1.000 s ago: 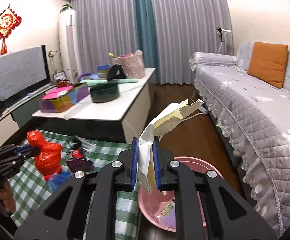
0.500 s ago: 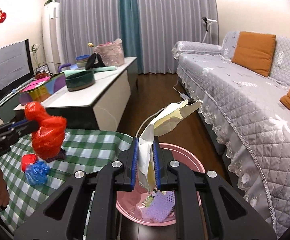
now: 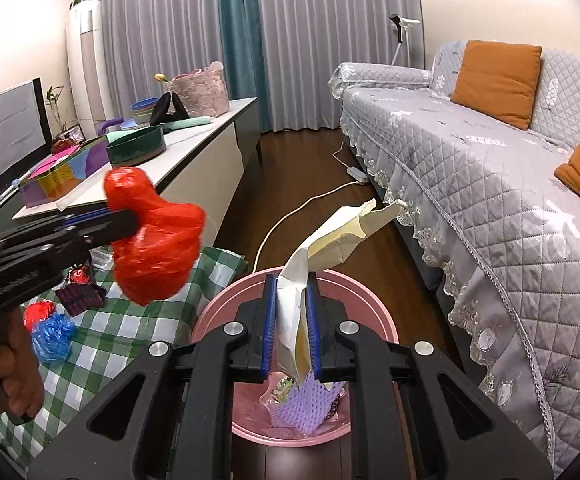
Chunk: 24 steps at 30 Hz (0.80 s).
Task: Collect trash
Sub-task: 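Lift and carry the red bag and white box in both tools over the pink bin, then open both tools to drop the red bag and white box into the bin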
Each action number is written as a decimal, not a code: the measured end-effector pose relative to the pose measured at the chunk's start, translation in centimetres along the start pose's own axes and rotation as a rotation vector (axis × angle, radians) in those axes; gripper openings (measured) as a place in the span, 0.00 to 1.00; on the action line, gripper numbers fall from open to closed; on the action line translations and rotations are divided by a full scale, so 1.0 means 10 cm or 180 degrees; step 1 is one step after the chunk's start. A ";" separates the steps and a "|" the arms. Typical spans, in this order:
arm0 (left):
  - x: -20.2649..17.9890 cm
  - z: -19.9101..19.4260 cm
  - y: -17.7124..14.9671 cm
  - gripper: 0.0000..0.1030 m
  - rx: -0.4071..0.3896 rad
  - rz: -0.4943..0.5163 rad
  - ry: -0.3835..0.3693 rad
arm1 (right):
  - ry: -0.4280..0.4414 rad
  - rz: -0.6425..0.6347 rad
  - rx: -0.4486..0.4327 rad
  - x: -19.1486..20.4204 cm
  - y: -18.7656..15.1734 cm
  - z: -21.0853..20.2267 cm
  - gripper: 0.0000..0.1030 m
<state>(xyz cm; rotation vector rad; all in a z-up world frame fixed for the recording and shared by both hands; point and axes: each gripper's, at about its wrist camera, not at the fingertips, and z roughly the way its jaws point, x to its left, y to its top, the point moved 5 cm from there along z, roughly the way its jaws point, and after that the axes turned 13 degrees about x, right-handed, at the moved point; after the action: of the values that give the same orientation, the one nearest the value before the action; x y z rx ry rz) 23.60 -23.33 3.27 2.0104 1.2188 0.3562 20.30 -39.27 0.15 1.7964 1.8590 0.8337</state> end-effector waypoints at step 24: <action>0.05 0.34 0.12 0.38 0.0176 -0.0223 -0.0169 | -0.0116 0.0272 0.0055 -0.25 0.02 0.08 0.58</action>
<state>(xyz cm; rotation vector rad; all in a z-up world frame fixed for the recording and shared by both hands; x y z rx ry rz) 26.54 -24.76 1.70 2.0052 1.2750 0.2359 21.18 -41.62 -0.61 1.9005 1.7827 0.8120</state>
